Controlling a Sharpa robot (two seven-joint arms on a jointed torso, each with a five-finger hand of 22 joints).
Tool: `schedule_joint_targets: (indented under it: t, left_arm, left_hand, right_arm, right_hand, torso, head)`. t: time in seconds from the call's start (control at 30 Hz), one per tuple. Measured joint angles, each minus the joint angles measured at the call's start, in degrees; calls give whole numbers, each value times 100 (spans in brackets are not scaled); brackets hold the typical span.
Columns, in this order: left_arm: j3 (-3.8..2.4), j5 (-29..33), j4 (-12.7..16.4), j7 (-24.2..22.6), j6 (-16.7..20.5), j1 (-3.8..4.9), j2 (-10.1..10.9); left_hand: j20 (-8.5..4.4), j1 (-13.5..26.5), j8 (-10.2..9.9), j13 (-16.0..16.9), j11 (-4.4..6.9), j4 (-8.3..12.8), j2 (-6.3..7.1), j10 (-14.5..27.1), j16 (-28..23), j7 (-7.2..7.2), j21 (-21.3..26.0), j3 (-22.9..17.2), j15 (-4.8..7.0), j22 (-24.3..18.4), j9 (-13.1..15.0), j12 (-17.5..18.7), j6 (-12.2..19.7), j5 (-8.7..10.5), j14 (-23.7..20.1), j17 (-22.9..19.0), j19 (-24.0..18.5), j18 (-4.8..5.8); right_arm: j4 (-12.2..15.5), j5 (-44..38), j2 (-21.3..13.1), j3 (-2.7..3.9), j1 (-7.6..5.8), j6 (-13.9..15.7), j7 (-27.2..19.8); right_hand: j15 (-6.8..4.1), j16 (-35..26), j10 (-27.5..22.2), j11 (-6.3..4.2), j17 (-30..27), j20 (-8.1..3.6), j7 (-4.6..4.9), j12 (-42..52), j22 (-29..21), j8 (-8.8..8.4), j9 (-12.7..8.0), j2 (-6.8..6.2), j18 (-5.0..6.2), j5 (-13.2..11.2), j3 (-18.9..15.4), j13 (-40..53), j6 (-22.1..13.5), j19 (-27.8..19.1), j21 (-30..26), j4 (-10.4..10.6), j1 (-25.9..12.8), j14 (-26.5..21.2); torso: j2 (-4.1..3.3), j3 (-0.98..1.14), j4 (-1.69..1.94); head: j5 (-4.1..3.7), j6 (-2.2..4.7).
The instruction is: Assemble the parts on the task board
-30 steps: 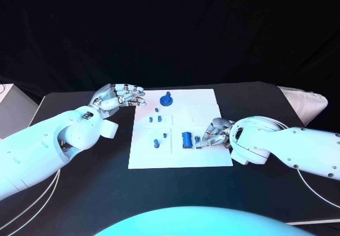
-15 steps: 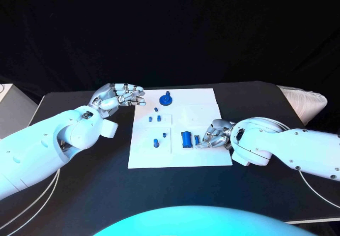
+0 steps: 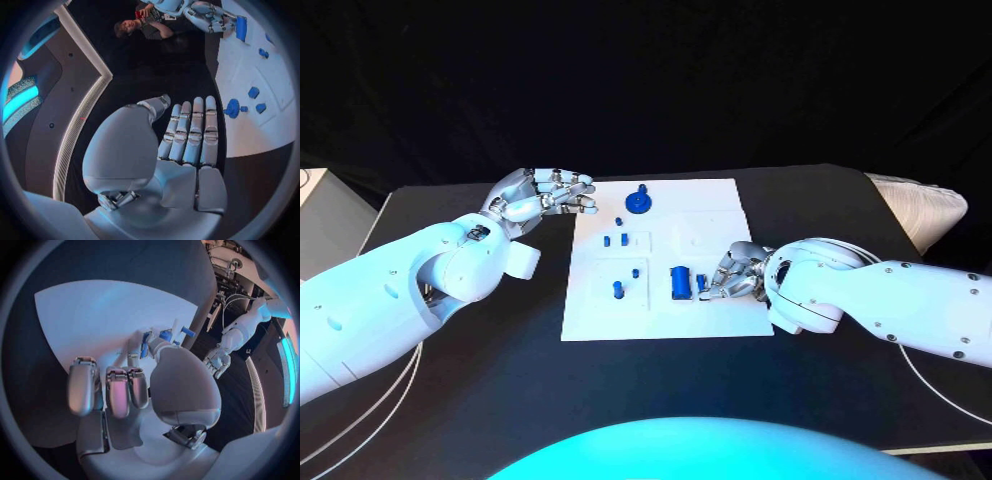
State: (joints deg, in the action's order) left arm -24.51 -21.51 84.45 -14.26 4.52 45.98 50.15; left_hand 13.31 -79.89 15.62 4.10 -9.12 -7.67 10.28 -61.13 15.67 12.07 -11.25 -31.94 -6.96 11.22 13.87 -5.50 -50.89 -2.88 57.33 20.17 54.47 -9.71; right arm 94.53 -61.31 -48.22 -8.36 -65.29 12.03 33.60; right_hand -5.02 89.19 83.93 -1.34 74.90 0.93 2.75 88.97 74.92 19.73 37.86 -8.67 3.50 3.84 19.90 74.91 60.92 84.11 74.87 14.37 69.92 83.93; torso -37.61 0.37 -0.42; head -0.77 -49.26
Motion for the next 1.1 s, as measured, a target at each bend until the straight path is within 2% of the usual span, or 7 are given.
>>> schedule_joint_targets:
  t: [0.53, 0.63, 0.7, 0.8, 0.87, 0.97, 1.1]
  left_arm:
    - [0, -1, -3, 2, -2, 0, -7]
    - [0, -1, -7, 2, -2, -2, -12]
    - [0, 0, -10, 2, -2, -3, -15]
    - [0, 3, -27, -1, -2, -5, -24]
    - [0, 4, -40, -3, -2, -10, -30]
    - [0, 5, -63, -6, -1, -30, -37]
    - [0, 6, -77, -8, 0, -63, -45]
  left_hand:
    - [0, 0, 0, 0, 0, 0, 0, 0, 0, 0, 0, 0, 0, 1, 0, 0, 0, 0, 0, 0, 0, 0]
    - [0, 0, 0, 0, 0, 0, 0, 0, 0, 0, 0, 0, 0, 1, 0, 0, 0, 0, 0, -1, 0, 0]
    - [0, 0, 0, 0, 0, 0, 0, 0, 0, 0, 0, 0, 0, 1, 1, 0, 0, 0, 0, -1, 0, 0]
    - [0, 0, 0, 0, 0, 0, 0, 0, 0, 0, 0, 0, 0, 1, 1, 0, 0, 0, 0, -1, 0, 0]
    - [0, 0, 0, 0, 0, 0, 0, 0, 0, 0, 0, 0, 0, 1, 1, 0, 0, 0, 0, -1, 0, 0]
    - [0, 0, 0, 0, 0, -16, 0, 0, 0, 0, 23, 16, 0, -10, -7, 0, 0, 0, 0, 12, 0, 0]
    - [0, 0, 0, 0, 0, -16, 0, 0, 0, 0, 23, 16, 0, -10, -7, 0, 0, 0, 0, 13, 0, 0]
  right_arm:
    - [21, -54, -45, -1, 26, 88, -80]
    - [36, -8, -134, -4, 31, 171, -162]
    - [49, 67, -206, 1, 27, 250, -272]
    - [58, 209, -296, 29, -4, 369, -470]
    - [50, 289, -341, 48, -33, 438, -584]
    - [-13, 400, -399, 67, -76, 538, -746]
    - [-91, 512, -448, 89, -102, 648, -904]
  right_hand:
    - [0, 0, 0, 0, 0, 0, -2, 0, -1, 22, 15, -92, 1, -16, 29, 0, 2, 0, 24, -29, -2, 0]
    - [0, 0, 2, 2, 0, 0, 63, -17, -1, -7, -1, -253, 0, 221, -74, 0, -153, 0, -27, 71, -163, 0]
    - [39, 0, 6, 86, 0, 0, 140, -96, -2, -143, -53, -305, 0, 388, -191, 0, -365, 0, -99, 106, -215, 11]
    - [95, 0, 0, 147, 0, 22, 229, -116, -2, -260, -95, -310, 1, 406, -251, 0, -519, -22, -110, 121, -220, 9]
    - [94, 0, 0, 147, 0, 34, 238, -116, -2, -268, -104, -341, 0, 429, -267, 0, -528, -11, -110, 105, -187, 9]
    - [113, 0, 10, 157, 0, 44, 238, -116, -2, -301, -113, -241, 0, 483, -240, 0, -528, 0, -110, 78, -88, -10]
    - [133, 0, 20, 167, 0, 65, 239, -116, 3, -301, -113, -229, 1, 527, -209, 0, -529, -20, -110, 48, -29, 10]
  torso:
    - [4, 0, -3]
    - [5, 0, -3]
    - [8, -1, -5]
    - [12, -6, -9]
    - [19, -13, -11]
    - [29, -16, -16]
    - [59, -37, -32]
  head:
    - [1, 26]
    - [-1, 35]
    - [-3, 46]
    - [-8, 64]
    - [-13, 83]
    - [-18, 105]
    - [-11, 129]
